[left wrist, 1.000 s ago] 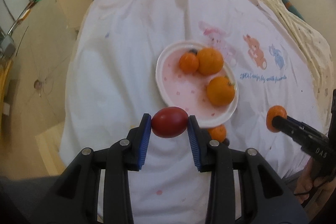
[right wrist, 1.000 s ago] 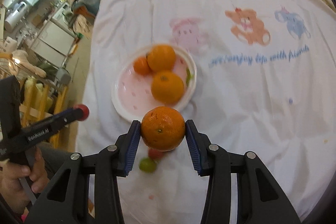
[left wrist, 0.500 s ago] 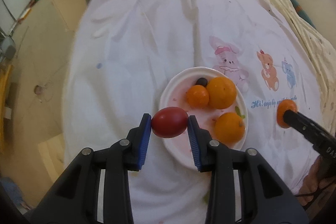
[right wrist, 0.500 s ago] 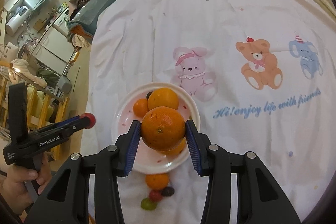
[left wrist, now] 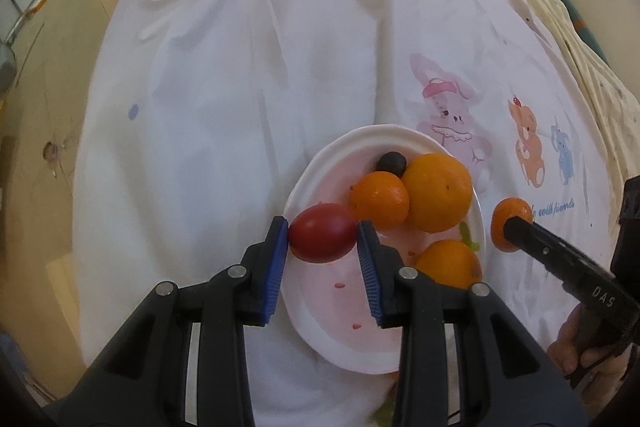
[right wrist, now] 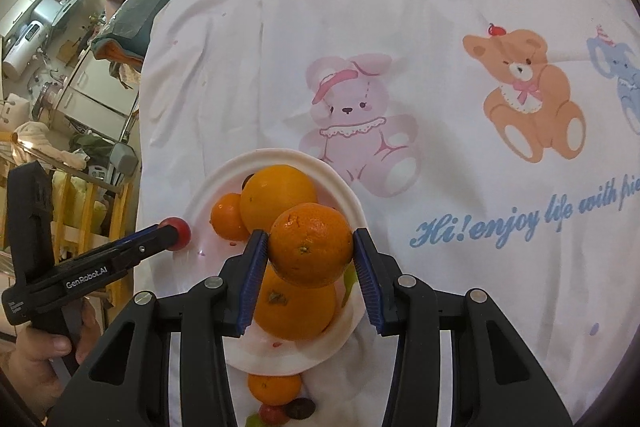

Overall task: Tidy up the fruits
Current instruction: 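Carry the tomato in the left tool while the right tool carries the tangerine over the plate, then open the left tool to drop the tomato while the right tool releases the tangerine on the plate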

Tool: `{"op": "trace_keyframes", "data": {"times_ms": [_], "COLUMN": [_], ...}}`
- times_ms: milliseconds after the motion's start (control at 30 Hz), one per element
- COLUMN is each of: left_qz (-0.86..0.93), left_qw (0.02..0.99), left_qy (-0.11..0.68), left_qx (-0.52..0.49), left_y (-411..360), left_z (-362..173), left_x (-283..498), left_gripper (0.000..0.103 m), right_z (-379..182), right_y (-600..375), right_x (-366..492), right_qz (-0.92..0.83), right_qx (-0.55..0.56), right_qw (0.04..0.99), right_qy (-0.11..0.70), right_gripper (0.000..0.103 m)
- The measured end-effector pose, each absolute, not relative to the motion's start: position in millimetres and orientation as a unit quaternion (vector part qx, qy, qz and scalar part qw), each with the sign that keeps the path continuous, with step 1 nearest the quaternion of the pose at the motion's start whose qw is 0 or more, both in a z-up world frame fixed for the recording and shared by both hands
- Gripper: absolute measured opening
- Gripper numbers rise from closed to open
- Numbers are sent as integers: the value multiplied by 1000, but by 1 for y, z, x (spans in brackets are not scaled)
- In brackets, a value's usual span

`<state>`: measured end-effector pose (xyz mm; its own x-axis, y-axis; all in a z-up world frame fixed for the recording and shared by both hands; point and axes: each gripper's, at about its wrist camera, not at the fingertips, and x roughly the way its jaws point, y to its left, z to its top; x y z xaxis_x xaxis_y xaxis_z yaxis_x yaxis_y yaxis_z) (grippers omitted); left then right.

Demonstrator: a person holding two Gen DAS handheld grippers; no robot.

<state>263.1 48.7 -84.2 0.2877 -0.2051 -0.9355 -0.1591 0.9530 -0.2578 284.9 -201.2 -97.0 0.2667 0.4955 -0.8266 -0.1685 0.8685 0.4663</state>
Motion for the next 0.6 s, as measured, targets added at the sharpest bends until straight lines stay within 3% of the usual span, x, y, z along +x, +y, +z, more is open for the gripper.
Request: {"op": "trace_keyframes", "data": {"times_ms": [600], "left_qz": [-18], "left_qw": [787], "left_qy": [591], "left_qx": [-174], "left_y": [42], "left_z": [-90], "left_x": [266], "left_gripper": [32], "right_z": [-119], "right_y": [-195], "right_x": [288], "right_qz": [211], "right_qx": [143], "right_qw": [773], "right_qy": [581], "right_gripper": [48]}}
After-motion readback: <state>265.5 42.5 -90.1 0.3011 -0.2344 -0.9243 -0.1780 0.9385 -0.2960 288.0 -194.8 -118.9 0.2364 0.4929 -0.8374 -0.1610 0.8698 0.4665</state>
